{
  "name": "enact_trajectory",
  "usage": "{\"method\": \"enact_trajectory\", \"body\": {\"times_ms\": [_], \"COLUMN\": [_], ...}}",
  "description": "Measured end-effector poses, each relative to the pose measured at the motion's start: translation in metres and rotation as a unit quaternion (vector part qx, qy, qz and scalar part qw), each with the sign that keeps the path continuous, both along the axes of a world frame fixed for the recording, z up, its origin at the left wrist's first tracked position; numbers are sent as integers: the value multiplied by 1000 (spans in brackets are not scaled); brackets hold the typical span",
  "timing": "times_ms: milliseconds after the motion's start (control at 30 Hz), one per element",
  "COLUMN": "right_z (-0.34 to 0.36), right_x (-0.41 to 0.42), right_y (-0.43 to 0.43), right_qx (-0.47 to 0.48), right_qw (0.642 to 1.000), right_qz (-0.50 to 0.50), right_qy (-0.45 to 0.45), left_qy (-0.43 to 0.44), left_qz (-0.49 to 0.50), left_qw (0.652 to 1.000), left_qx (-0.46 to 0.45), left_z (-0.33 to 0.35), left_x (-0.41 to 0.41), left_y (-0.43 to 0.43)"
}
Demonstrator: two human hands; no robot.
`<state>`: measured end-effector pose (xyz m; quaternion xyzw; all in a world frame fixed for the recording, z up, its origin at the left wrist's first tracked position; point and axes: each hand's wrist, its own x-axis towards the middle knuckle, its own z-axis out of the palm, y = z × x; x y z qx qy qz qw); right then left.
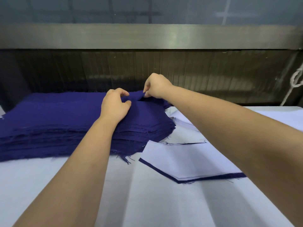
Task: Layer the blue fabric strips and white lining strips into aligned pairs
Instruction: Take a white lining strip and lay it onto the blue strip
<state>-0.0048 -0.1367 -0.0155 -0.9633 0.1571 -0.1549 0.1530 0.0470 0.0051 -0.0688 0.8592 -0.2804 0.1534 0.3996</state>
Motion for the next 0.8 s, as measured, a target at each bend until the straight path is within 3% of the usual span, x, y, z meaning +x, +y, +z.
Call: {"method": "enact_trajectory", "body": {"times_ms": [233,367,467,667,800], "right_z": [0,5,6,-7,-7], "right_x": [4,5,0,-17,-29], "right_y": [14,19,18,8,-2], "right_qx": [-9,46,91,90,181], "right_qw": [989,977,969,965,944], "right_qz": [-32,-31,0,18,25], "right_qy": [-142,-205,-231,-247,-274], "left_qy": [0,-15,-27,20,10], "left_qz": [-18,3,41,119,106], "left_qw": [999,1000,998,990,991], "left_qx": [-34,-20,31,70,78], "left_z": [1,-2,-1,13,23], "left_x": [-2,-4,-4,-5,-2], "left_y": [3,4,4,5,10]}}
